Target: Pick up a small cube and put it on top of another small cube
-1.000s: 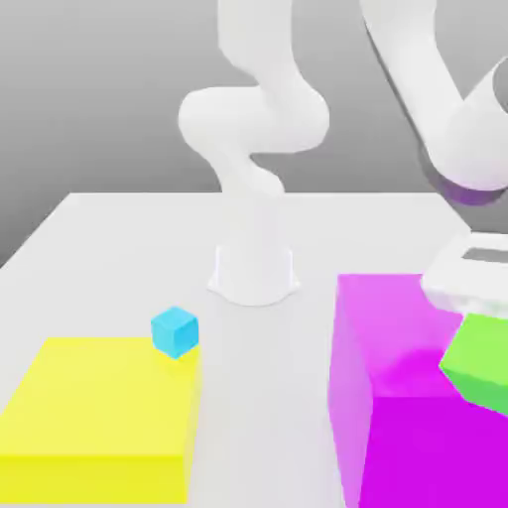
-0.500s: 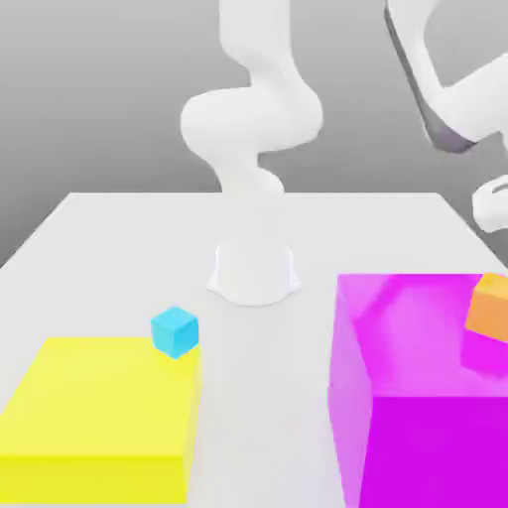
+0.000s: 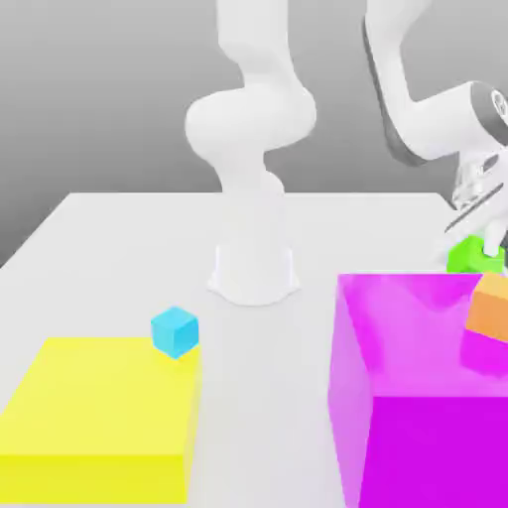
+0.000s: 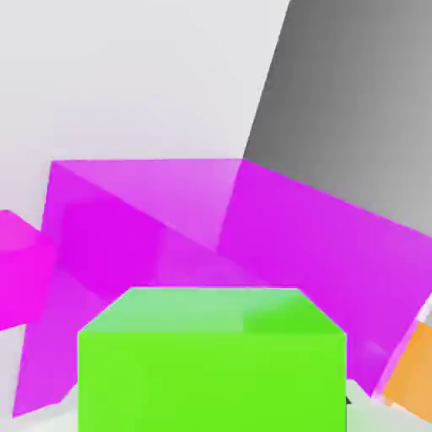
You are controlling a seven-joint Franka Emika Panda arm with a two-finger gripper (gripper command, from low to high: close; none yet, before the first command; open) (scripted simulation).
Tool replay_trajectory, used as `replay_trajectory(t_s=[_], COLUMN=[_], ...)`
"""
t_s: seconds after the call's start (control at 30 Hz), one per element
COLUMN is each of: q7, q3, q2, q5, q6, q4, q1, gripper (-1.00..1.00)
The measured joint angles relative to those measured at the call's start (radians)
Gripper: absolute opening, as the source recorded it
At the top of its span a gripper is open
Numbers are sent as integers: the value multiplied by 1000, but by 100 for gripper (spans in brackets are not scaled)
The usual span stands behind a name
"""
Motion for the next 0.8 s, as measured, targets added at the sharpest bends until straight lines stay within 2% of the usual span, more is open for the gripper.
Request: replay_trajectory(t_s=[0.17, 0.3, 0.43, 0.6, 0.67, 0.8], q7=[135, 200, 215, 178, 161, 156], q3=[-50, -94, -144, -237, -241, -235], q2=[-15, -33, -54, -88, -90, -18], q5=[204, 415, 694, 1110, 1160, 1178], q6=[198, 334, 442, 514, 529, 567], q4=[-35, -66, -96, -118, -126, -127], q1=[-78, -135, -162, -137, -123, -110], gripper=[-100, -100, -100, -100, -100, -100])
